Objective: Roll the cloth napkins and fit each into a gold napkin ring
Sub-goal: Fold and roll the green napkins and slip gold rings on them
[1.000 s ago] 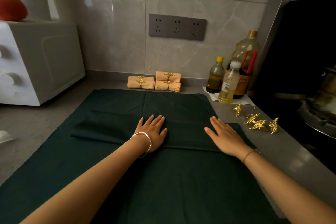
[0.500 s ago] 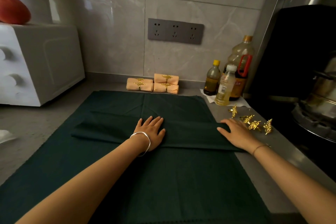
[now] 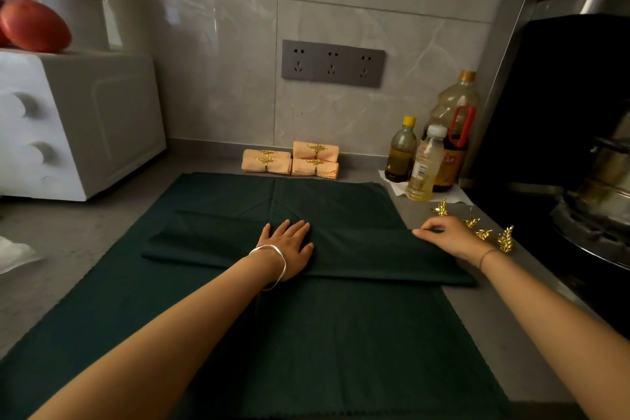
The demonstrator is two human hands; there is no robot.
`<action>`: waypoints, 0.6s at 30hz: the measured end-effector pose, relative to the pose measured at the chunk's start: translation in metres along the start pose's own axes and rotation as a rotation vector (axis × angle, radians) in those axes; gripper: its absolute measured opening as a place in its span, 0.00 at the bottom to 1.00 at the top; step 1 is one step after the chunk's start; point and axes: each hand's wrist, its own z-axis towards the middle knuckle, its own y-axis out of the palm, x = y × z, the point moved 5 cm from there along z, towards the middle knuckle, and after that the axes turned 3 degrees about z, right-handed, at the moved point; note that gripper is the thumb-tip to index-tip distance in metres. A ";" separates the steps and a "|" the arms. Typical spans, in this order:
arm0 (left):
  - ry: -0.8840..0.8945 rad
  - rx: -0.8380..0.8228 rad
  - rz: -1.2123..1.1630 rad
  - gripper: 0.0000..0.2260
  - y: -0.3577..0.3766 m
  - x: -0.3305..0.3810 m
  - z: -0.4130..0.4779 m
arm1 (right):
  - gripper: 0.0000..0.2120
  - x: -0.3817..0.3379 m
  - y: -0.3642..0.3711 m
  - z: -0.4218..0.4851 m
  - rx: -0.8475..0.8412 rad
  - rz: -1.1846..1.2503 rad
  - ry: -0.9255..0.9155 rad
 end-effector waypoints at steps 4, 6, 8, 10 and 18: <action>0.004 0.006 0.000 0.25 -0.004 0.000 0.003 | 0.04 0.000 -0.001 0.000 -0.013 0.000 0.024; 0.010 0.008 -0.004 0.25 -0.004 0.001 0.004 | 0.05 0.002 -0.002 0.000 -0.022 0.010 0.034; 0.017 0.007 -0.004 0.25 -0.004 0.001 0.005 | 0.05 0.003 -0.003 0.000 -0.016 0.008 0.032; 0.018 0.005 -0.003 0.25 -0.003 0.002 0.005 | 0.04 0.004 -0.003 0.001 0.001 0.005 0.031; -0.010 0.042 0.002 0.25 0.003 0.004 0.003 | 0.07 -0.011 0.005 -0.007 0.184 -0.258 -0.005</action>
